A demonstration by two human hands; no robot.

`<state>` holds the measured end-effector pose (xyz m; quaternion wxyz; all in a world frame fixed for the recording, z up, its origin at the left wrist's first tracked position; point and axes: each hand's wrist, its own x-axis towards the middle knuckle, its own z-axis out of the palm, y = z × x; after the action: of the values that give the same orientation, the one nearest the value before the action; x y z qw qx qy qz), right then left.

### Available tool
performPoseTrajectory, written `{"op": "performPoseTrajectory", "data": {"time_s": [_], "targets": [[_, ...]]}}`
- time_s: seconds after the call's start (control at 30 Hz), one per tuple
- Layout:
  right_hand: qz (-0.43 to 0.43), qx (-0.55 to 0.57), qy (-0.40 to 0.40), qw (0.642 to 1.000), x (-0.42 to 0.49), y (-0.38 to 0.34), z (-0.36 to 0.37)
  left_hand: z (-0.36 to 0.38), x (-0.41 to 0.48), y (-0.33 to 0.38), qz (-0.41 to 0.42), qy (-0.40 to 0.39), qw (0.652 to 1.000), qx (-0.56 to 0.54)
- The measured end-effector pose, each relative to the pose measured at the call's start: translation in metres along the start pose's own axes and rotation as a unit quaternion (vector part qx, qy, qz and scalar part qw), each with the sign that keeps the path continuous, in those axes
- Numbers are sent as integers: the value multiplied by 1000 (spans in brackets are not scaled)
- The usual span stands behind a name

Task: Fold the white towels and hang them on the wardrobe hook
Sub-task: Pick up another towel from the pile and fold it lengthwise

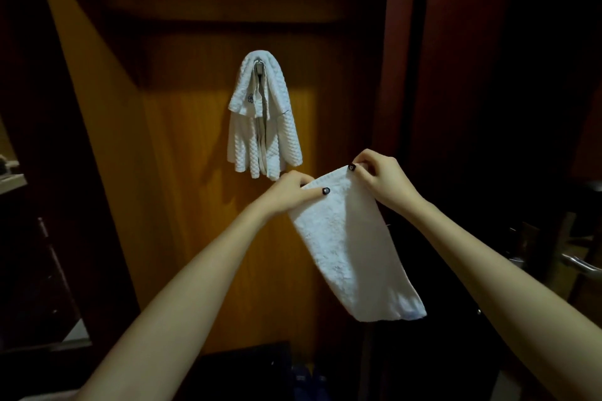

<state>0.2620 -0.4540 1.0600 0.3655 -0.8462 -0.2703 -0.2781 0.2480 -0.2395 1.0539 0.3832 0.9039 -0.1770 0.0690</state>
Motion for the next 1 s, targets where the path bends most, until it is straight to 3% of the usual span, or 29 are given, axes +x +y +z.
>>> {"op": "performPoseTrajectory", "data": {"time_s": [0.17, 0.3, 0.43, 0.5, 0.63, 0.77, 1.0], "targets": [[-36, -16, 3, 999, -12, 0, 5, 6, 6, 5, -55, 41, 998, -2], [-9, 38, 8, 999, -19, -1, 12, 7, 4, 11, -117, 64, 975, -177], [30, 84, 15, 996, -24, -3, 15, 12, 3, 5, -108, 129, 944, -283], [32, 95, 12, 995, -24, -8, 17, 16, 1, 6, -111, 187, 942, -258], [23, 103, 17, 994, -22, -21, 20, 21, 2, 7, -105, 281, 950, -87], [15, 124, -9, 992, -22, -31, 28, 22, 4, 16, -158, 261, 920, -247], [-12, 84, -18, 996, -26, -28, 36, 21, 0, 13, -138, 204, 886, -393]]}}
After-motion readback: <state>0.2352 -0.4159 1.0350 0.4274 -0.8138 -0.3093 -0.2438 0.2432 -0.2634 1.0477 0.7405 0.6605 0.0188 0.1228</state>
